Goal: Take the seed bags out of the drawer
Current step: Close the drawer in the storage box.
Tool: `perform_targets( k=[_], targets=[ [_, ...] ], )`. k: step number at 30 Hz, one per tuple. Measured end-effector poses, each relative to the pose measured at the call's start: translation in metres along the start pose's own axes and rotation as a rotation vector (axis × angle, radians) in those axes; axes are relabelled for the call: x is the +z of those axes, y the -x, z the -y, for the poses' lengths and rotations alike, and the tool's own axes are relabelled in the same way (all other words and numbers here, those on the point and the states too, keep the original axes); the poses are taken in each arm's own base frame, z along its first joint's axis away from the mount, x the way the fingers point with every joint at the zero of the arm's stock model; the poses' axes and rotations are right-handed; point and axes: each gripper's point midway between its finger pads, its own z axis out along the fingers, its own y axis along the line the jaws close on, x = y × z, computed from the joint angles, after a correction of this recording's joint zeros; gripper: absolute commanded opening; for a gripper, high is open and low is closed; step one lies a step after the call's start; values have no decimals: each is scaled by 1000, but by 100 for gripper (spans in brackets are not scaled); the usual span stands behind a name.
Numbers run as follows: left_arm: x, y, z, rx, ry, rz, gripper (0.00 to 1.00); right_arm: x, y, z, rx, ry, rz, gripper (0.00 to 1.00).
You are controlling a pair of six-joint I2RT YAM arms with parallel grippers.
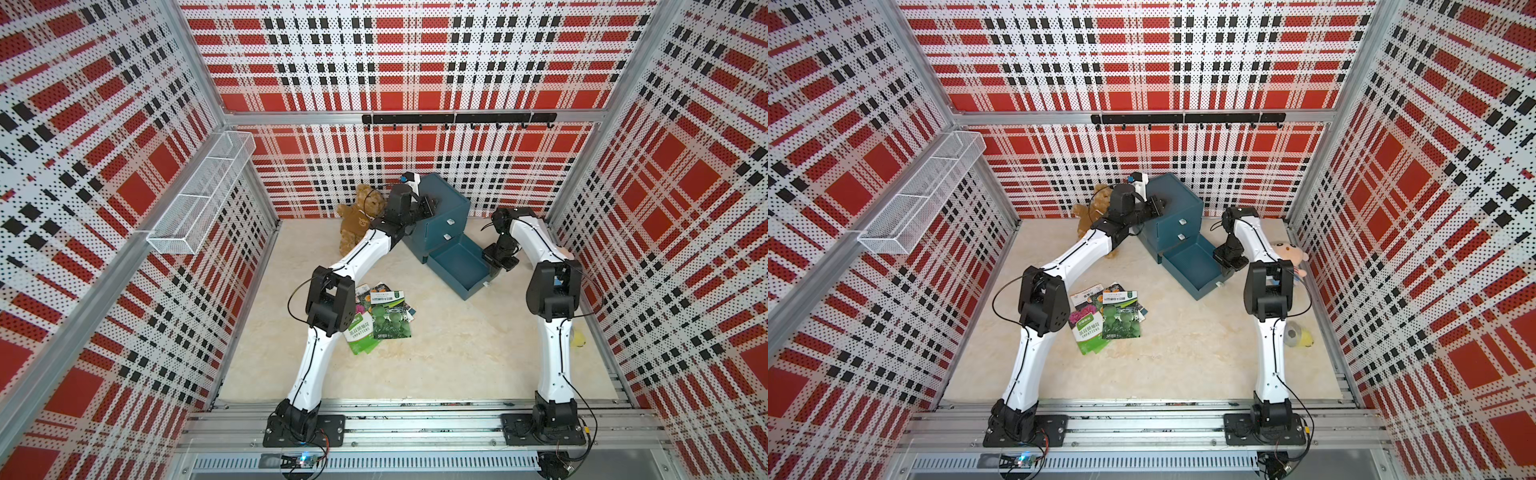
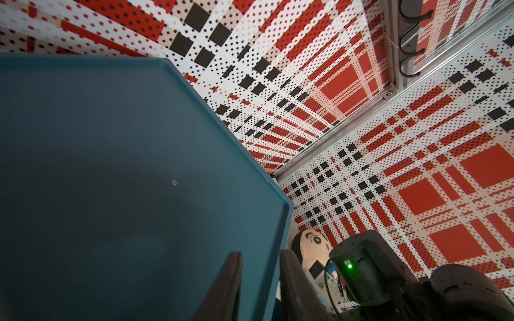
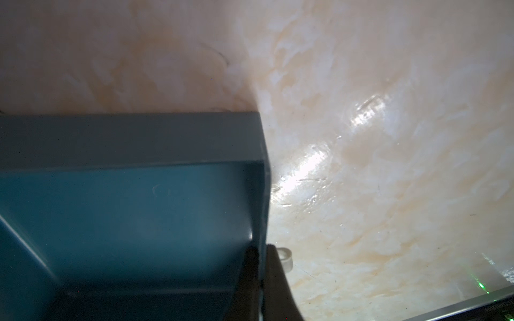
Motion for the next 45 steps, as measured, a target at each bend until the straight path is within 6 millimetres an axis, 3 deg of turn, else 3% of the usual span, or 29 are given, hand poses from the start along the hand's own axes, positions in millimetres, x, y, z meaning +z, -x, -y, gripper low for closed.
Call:
perform_targets(
  k=[8, 26, 41, 42, 45],
  targets=[
    [0, 0, 0, 1, -4, 2, 29, 1, -7, -8, 3, 6, -5, 0],
    [0, -1, 1, -1, -14, -2, 29, -1, -4, -20, 54, 41, 17, 0],
    [0, -2, 2, 0, -23, -7, 29, 3, -9, -67, 56, 198, 27, 0],
    [0, -2, 2, 0, -25, -7, 29, 3, -8, -70, 56, 213, 29, 2],
    [-2, -3, 2, -1, -25, -8, 29, 2, -7, -82, 49, 266, 23, 39]
  ],
)
